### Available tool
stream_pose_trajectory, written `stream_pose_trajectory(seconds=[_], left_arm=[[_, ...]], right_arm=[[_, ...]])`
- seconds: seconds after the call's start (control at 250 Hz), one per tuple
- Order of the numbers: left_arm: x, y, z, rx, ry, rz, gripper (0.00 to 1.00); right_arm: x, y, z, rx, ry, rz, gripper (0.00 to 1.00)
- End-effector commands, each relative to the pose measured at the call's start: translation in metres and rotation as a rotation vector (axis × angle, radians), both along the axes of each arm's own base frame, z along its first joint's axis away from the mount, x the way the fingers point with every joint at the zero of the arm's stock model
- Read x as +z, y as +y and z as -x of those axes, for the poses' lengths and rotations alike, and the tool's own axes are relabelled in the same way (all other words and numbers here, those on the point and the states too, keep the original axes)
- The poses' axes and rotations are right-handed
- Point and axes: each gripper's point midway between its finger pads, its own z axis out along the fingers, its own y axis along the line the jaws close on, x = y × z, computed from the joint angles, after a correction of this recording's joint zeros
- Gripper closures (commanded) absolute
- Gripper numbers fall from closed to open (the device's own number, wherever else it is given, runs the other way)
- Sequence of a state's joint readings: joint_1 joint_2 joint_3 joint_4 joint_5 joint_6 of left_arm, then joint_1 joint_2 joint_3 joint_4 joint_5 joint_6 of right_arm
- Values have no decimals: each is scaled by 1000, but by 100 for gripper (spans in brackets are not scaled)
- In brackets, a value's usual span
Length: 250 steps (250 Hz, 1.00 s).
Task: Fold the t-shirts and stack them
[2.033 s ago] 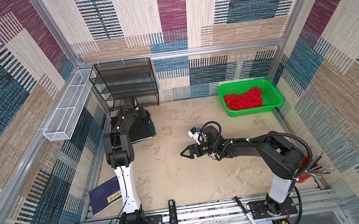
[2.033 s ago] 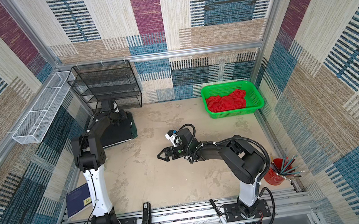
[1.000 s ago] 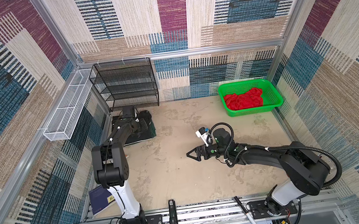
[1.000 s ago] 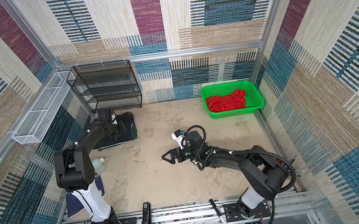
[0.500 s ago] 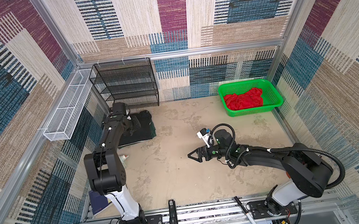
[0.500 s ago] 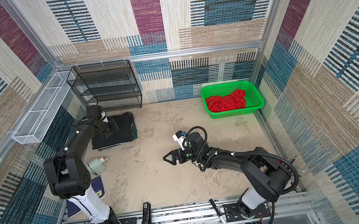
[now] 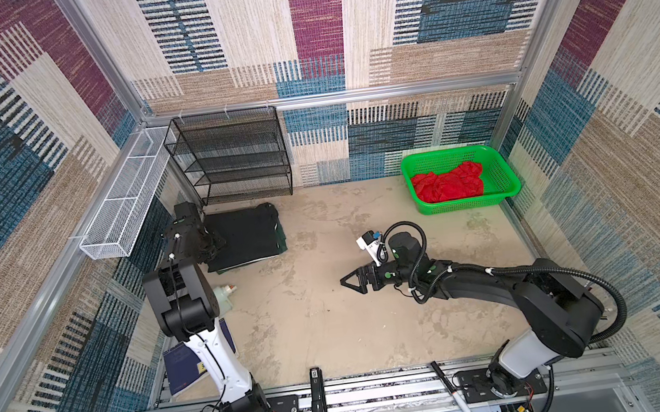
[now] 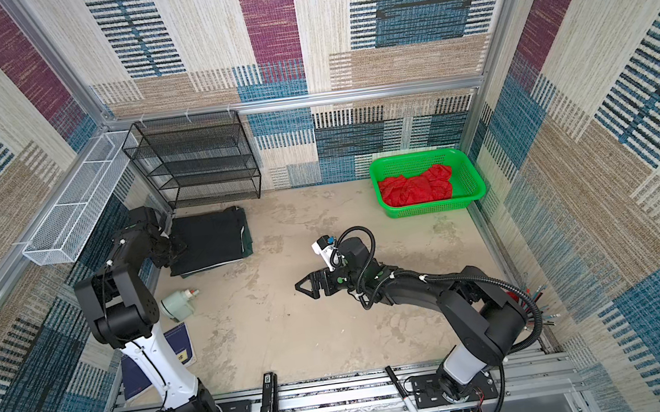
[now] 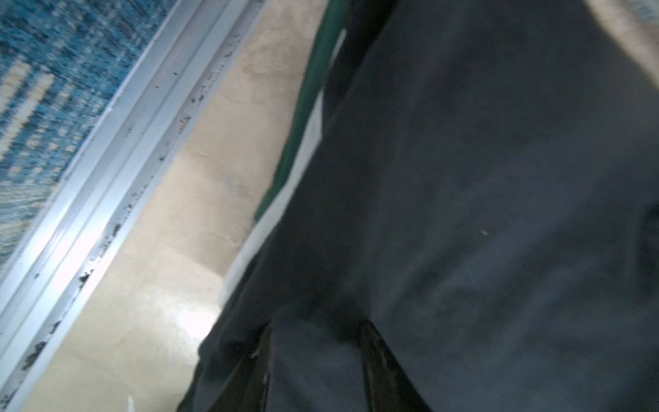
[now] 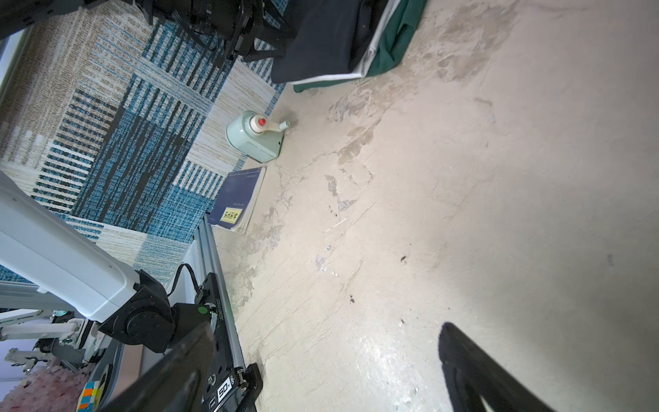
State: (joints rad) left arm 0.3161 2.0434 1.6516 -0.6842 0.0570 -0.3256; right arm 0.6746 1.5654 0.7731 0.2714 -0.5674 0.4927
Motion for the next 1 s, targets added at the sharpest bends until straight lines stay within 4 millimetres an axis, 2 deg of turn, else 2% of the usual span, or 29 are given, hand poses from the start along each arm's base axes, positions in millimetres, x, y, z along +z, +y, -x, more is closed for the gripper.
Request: stream_pose_trajectory(seconds=[0.0,0.088,0.152,0.236,0.296,0.348,0.392,0.452,0.556,0.628,0.708,0.72,0.736,0.796,0.856,0.904,0.996], left_arm=[[-9,3,7,5,54,-15,58],[-16,3,13,13,67,-14,58],[-11,-5,9,-17,33,19,58],[14,-14,1,-43,-61,47,59],[43,-25,-1,-78,-141,60,58],[67,-38,5,-104,-181,62,57],[80,-56,12,-143,-208,83,56],[96,-93,27,-220,-249,136,55],[103,-166,63,-375,-287,208,48],[97,-213,93,-490,-309,230,30],[82,-242,124,-559,-319,246,11],[80,-245,128,-564,-321,244,5],[76,-247,133,-566,-324,238,0],[65,-247,146,-572,-347,171,0],[56,-230,155,-531,-339,27,0],[55,-212,159,-474,-336,-83,0],[61,-174,164,-326,-373,-252,0]], right_arm=[[0,3,0,15,-7,-4,1],[1,3,2,16,-2,-21,1],[3,2,4,15,-2,-29,1],[6,-2,6,5,-6,-28,1],[7,-8,4,-32,-12,-3,1],[4,-18,-1,-95,-13,43,1],[5,-29,-6,-152,-28,76,1],[8,-44,-13,-226,-54,118,1],[11,-78,-25,-332,-72,173,1],[12,-107,-34,-404,-85,201,1],[11,-155,-48,-562,-93,239,1],[11,-163,-51,-591,-95,246,1],[11,-175,-53,-631,-98,257,1],[14,-219,-60,-792,-126,307,1],[24,-256,-62,-942,-200,356,1],[35,-278,-59,-1025,-290,388,1],[53,-301,-49,-1112,-467,409,1]])
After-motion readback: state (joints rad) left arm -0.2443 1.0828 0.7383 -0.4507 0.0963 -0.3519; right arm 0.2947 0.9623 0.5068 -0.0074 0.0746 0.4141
